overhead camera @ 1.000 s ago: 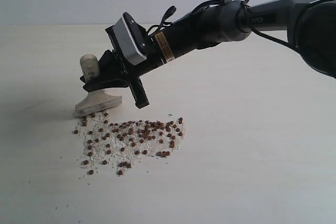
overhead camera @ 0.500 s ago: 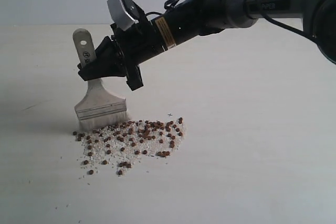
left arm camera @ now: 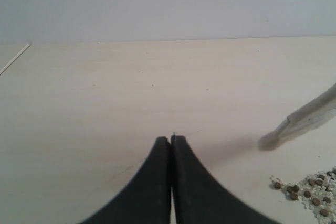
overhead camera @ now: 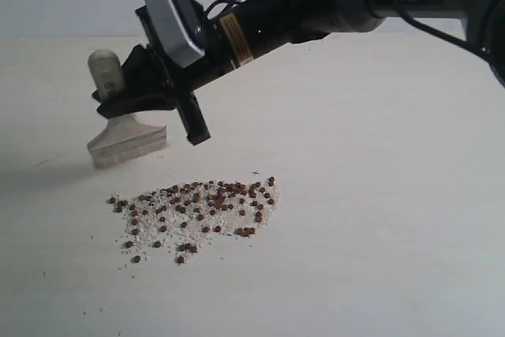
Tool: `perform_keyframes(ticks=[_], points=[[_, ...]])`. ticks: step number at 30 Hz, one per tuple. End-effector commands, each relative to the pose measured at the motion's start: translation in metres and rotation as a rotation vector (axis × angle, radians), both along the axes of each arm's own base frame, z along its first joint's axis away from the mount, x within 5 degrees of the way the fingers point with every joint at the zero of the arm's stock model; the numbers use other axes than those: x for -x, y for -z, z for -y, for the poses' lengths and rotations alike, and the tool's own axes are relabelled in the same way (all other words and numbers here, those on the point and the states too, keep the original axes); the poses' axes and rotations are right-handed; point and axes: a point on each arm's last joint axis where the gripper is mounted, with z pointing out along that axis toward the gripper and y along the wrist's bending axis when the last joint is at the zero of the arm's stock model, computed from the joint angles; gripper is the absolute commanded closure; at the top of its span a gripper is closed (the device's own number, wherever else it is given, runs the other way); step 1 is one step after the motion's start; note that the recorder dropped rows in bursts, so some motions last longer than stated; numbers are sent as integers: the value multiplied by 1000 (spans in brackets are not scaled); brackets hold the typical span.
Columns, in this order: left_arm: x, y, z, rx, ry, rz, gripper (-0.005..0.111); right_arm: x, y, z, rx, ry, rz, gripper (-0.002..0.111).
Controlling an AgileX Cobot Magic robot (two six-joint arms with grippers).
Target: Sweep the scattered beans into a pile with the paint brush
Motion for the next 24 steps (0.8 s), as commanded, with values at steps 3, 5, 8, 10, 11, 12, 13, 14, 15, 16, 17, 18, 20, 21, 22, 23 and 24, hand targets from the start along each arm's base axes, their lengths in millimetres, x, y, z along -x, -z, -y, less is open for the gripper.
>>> perform_keyframes(ticks=[3,5,8,10,11,12,13,14,15,16,17,18,20,21,22,23,24], points=[[0,-1,0,4,1,7,107,25,23,-31,-17,-119,44,108],[0,-1,0,4,1,7,107,25,26,-31,-12,-118,36,108],[0,-1,0,4,1,7,107,22,27,-29,11,-89,-25,108],[0,-1,0,4,1,7,107,21,27,-27,23,-73,-57,108],[0,-1,0,4,1,7,107,21,27,-27,32,-65,-81,108],[0,-1,0,4,1,7,107,21,27,-27,41,-56,-106,108],[0,-1,0,4,1,7,107,21,27,-27,55,-43,-143,108],[0,-1,0,4,1,7,107,21,25,-27,64,-32,-171,108],[0,-1,0,4,1,7,107,21,24,-27,77,-18,-207,108],[0,-1,0,4,1,7,107,21,22,-27,87,-7,-238,108],[0,-1,0,4,1,7,107,21,20,-27,92,1,-255,108],[0,-1,0,4,1,7,107,22,17,-27,93,4,-261,108],[0,-1,0,4,1,7,107,22,10,-26,85,6,-251,108],[0,-1,0,4,1,7,107,22,5,-25,75,3,-235,108],[0,-1,0,4,1,7,107,23,-1,-25,69,3,-226,108],[0,-1,0,4,1,7,107,23,-5,-25,63,2,-219,108],[0,-1,0,4,1,7,107,24,-12,-24,55,2,-206,108]])
